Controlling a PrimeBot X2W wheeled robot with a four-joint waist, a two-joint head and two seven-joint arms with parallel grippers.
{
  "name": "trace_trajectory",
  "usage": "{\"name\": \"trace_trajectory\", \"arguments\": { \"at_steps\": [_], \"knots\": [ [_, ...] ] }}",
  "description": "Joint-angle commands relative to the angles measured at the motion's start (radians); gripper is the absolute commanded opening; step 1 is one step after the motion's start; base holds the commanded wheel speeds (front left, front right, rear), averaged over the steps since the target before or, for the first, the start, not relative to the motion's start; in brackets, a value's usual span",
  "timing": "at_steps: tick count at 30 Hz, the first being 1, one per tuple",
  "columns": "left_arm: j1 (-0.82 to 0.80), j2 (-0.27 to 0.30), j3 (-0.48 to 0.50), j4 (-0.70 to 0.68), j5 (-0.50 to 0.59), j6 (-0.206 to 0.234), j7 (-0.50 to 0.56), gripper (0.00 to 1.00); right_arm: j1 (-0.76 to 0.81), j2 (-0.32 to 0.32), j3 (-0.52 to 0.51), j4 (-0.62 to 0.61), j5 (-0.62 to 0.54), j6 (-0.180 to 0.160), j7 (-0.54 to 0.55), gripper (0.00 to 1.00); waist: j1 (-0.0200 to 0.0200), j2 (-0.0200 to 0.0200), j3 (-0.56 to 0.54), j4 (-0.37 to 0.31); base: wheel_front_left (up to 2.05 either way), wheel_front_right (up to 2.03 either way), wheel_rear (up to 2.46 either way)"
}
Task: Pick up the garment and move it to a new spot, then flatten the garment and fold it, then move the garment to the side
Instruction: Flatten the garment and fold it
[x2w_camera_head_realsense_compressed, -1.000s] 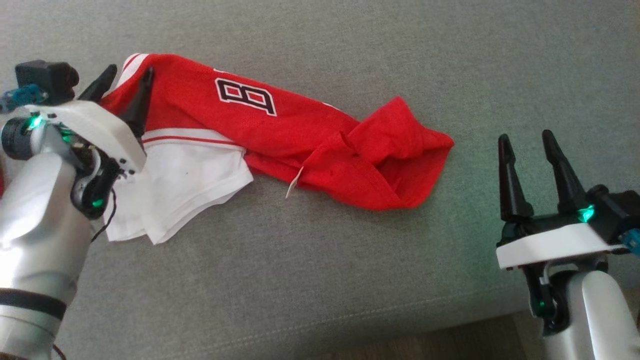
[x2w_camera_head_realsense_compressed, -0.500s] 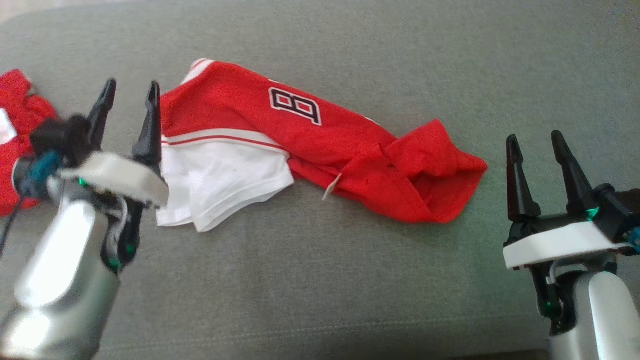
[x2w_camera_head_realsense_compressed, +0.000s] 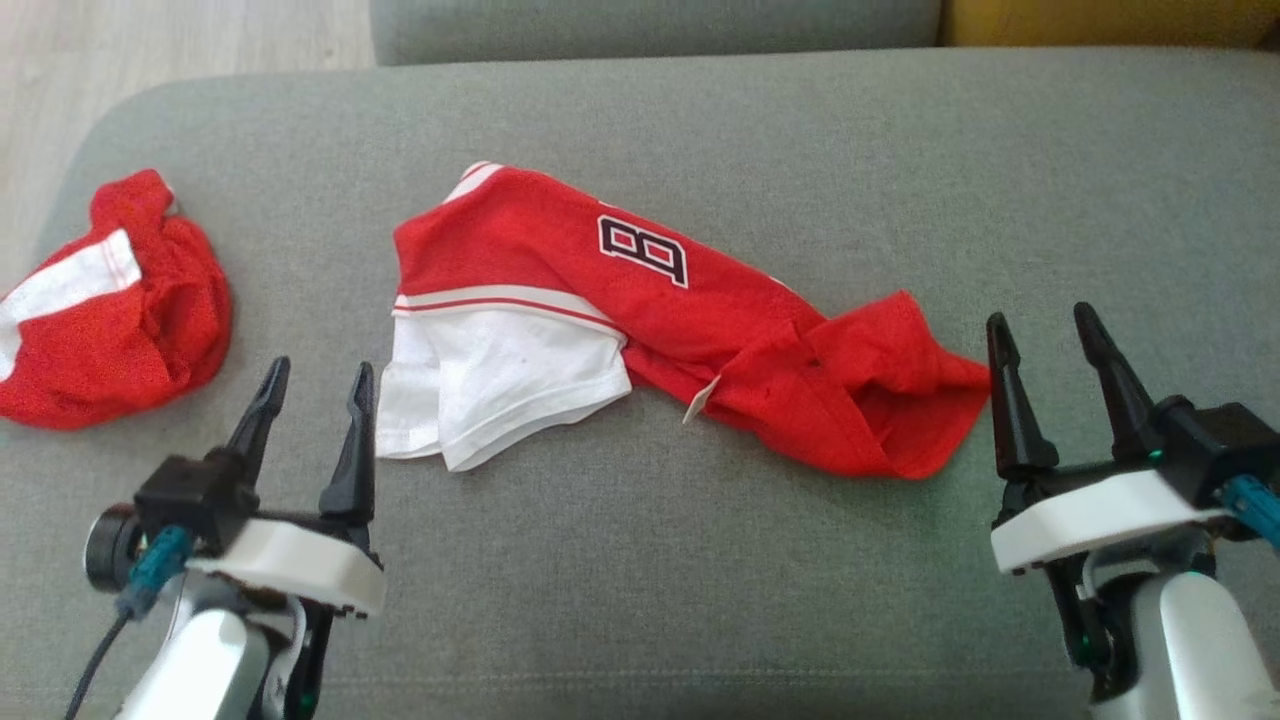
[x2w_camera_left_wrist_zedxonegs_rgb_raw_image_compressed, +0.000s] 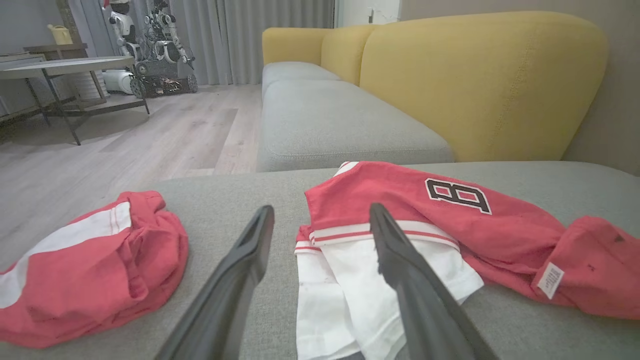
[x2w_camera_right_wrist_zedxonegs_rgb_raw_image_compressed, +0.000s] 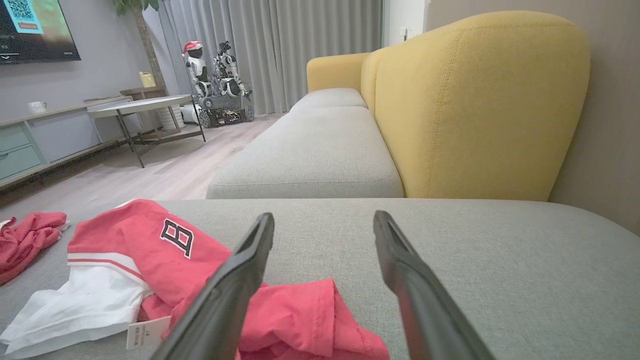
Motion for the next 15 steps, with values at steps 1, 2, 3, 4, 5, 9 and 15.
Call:
{"name": "trace_trajectory", "arguments": {
  "at_steps": [1,2,3,4,5,9,15],
  "knots": [
    [-0.032,0.030,0.051,-0.043,0.010,0.011,-0.006,1.00,-0.004,-0.005,0.028,-0.033,-0.003,-0.001,0.006,1.00,0.0000,0.0000,-0.009,0.003,0.00,0.00,0.00],
    [-0.022,0.031,0.051,-0.051,0.012,0.013,-0.006,1.00,0.000,-0.005,0.028,-0.034,-0.004,-0.001,0.006,1.00,0.0000,0.0000,-0.012,0.004,0.00,0.00,0.00],
    [-0.013,0.032,0.050,-0.059,0.015,0.016,-0.006,1.00,0.005,-0.005,0.027,-0.033,-0.004,-0.001,0.008,1.00,0.0000,0.0000,-0.015,0.003,0.00,0.00,0.00],
    [-0.005,0.032,0.049,-0.066,0.016,0.017,-0.006,1.00,0.010,-0.005,0.026,-0.034,-0.003,-0.001,0.009,1.00,0.0000,0.0000,-0.017,0.003,0.00,0.00,0.00],
    [0.001,0.033,0.048,-0.073,0.017,0.018,-0.006,1.00,0.014,-0.005,0.023,-0.034,-0.002,-0.001,0.009,1.00,0.0000,0.0000,-0.018,0.003,0.00,0.00,0.00],
    [0.017,0.038,0.049,-0.092,0.018,0.023,-0.006,1.00,0.023,-0.005,0.013,-0.038,0.003,-0.001,0.010,1.00,0.0000,0.0000,-0.020,0.000,0.00,0.00,0.00],
    [0.023,0.038,0.050,-0.105,0.013,0.029,-0.005,1.00,0.025,-0.005,0.011,-0.041,0.004,-0.001,0.011,1.00,0.0000,0.0000,-0.019,-0.002,0.00,0.00,0.00]
  ]
}}
